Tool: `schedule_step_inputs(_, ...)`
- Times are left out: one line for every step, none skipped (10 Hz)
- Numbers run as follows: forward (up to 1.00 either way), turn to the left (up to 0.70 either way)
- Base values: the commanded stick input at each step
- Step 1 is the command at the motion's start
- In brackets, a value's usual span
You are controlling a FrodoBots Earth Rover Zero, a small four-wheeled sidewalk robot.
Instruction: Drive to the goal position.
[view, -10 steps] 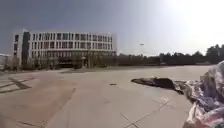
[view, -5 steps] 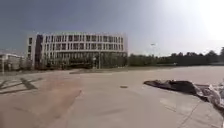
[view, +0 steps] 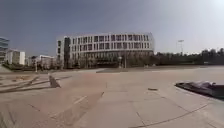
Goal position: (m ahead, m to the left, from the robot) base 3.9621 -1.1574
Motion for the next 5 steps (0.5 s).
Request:
schedule_step_inputs(0.7, 0.0)
schedule_step_inputs(0.7, 0.0)
schedule_step_inputs(0.7, 0.0)
schedule_step_inputs(0.7, 0.0)
schedule_step_inputs(0.7, 0.0)
